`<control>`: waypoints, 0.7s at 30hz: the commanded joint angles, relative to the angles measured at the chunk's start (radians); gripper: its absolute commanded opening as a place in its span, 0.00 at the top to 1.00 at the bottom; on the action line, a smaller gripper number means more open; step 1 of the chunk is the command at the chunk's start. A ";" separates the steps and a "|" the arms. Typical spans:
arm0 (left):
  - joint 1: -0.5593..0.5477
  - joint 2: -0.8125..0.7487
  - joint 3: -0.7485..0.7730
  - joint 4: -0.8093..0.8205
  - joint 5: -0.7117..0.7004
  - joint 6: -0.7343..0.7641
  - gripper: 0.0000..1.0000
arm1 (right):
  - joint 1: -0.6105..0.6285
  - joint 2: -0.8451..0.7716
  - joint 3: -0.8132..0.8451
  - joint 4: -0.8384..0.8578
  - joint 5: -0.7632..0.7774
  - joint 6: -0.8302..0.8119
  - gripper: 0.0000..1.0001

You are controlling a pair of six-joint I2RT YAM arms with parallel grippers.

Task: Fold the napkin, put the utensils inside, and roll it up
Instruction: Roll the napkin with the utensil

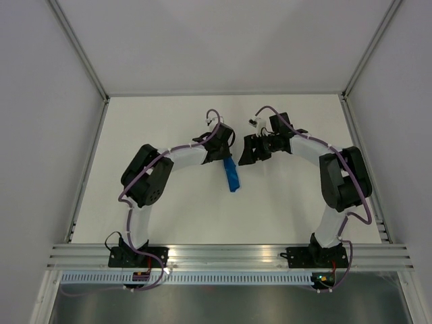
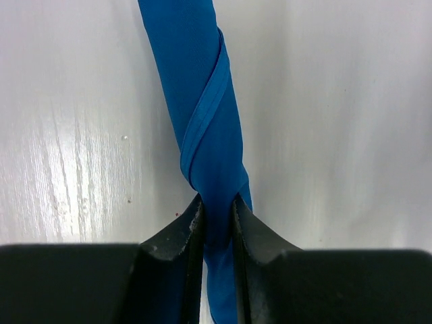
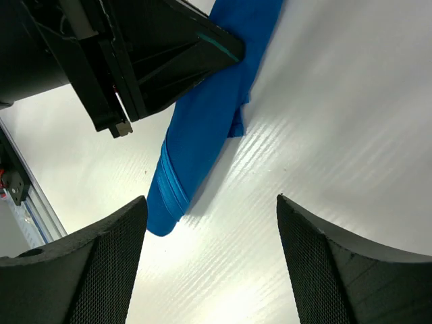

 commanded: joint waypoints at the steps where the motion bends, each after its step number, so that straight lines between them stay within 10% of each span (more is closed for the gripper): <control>1: 0.008 0.066 0.036 -0.146 0.000 0.136 0.75 | -0.036 -0.053 0.035 -0.040 -0.060 -0.010 0.18; 21: 0.024 0.222 0.384 -0.428 -0.018 0.391 0.66 | -0.246 -0.058 0.053 -0.086 -0.166 -0.027 0.17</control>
